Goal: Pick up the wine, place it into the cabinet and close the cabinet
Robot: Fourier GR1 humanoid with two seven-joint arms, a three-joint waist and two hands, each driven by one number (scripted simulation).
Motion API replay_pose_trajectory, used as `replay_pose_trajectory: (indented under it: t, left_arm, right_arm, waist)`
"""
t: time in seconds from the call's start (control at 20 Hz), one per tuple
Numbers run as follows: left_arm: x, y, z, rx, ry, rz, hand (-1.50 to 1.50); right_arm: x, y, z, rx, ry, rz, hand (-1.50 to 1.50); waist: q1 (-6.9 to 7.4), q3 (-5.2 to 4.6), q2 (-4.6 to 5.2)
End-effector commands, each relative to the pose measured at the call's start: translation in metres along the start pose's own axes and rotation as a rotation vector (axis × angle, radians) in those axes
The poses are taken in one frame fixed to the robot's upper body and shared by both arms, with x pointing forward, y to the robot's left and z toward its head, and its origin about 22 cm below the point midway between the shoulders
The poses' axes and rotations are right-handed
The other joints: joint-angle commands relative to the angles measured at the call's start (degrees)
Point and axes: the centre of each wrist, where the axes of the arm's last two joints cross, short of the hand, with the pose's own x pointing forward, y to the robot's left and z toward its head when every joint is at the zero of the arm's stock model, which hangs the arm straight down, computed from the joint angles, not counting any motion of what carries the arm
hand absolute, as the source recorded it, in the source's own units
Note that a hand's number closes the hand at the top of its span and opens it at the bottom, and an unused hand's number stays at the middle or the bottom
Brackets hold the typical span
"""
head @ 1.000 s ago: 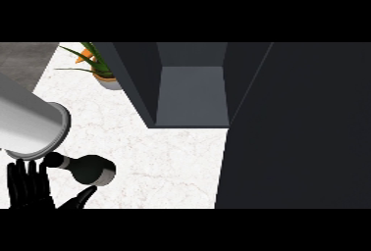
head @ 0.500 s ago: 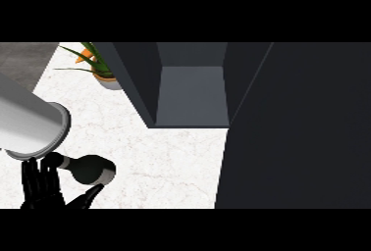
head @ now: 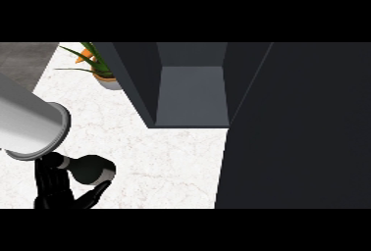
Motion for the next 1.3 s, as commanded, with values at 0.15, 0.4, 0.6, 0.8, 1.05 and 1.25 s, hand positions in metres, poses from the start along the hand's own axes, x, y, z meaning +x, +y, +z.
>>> replay_pose_trajectory:
  t: [0.15,0.4,0.6,0.8,1.05,1.25]
  left_arm:
    - [-0.002,0.020,-0.015,-0.001,0.031,0.008,-1.50]
    - [-0.025,0.004,0.002,-0.011,0.020,0.032,-1.50]
    - [-0.039,-0.005,-0.018,-0.007,0.025,0.065,-1.50]
    - [-0.038,-0.003,-0.025,-0.016,0.001,0.088,-1.50]
    - [-0.045,-0.002,-0.003,-0.135,0.029,0.147,1.50]
    - [-0.039,-0.003,-0.029,-0.165,-0.011,0.074,1.50]
  right_arm:
    - [0.024,-0.002,0.023,0.008,-0.057,-0.007,-1.50]
    - [0.021,0.004,0.016,0.012,-0.069,-0.032,-1.50]
    - [0.008,-0.004,0.022,0.016,-0.060,-0.008,-1.50]
    - [0.024,-0.002,0.037,0.009,-0.059,-0.004,-1.50]
    - [0.022,0.006,0.024,0.005,-0.042,-0.023,-1.50]
    - [0.016,-0.004,0.022,0.015,-0.063,-0.027,-1.50]
  waist:
    - [0.08,0.01,0.00]
    - [0.13,0.00,0.01]
    - [-0.10,0.02,0.06]
    - [-0.32,0.02,-0.01]
    - [-0.01,-0.01,-0.05]
    - [0.00,0.02,0.02]
